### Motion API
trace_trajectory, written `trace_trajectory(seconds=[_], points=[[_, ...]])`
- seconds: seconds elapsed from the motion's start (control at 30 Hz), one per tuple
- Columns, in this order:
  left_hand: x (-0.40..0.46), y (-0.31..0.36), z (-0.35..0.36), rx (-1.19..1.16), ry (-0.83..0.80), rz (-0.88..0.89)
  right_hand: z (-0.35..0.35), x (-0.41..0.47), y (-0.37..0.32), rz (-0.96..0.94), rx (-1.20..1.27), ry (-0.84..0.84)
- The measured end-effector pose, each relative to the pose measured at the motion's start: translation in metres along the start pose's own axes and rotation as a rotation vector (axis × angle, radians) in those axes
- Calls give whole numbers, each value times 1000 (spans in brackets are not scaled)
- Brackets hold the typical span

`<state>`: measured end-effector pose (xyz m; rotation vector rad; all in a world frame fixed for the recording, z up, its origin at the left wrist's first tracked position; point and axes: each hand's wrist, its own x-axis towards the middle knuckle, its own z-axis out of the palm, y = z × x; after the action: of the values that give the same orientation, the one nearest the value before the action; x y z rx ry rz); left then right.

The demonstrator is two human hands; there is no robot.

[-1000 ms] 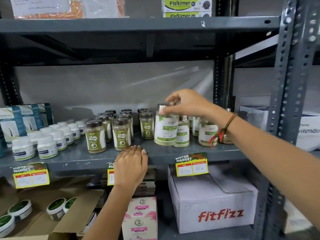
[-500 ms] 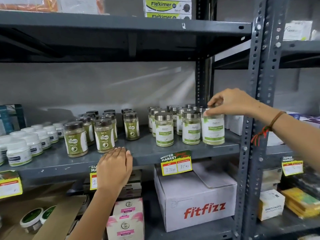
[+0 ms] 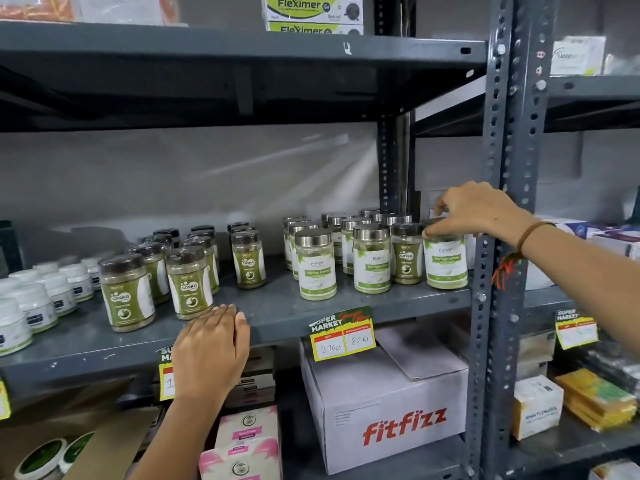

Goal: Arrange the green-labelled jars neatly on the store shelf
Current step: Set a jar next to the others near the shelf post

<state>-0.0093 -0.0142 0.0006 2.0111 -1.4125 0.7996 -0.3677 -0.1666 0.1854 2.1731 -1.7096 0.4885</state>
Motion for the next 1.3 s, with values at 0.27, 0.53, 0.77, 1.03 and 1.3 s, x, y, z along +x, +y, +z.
trace_trajectory(seconds=[0.27,0.53,0.77,1.03,1.3], points=[[-1,2,-2,4,-4,-15,-2,4,-5,16,-103,-79],[-1,4,-5,-3,-20,-18,4,5,-10,-3,-265,-66],[-1,4,-5,4,-35,-25,-1,16,-19,-145,-199,385],[-1,1,-3,29,-37,-7,11,43,-31,-271,10,-348],[0,-1,-5,24,-55,3,17,54,-29,-276,139,-453]])
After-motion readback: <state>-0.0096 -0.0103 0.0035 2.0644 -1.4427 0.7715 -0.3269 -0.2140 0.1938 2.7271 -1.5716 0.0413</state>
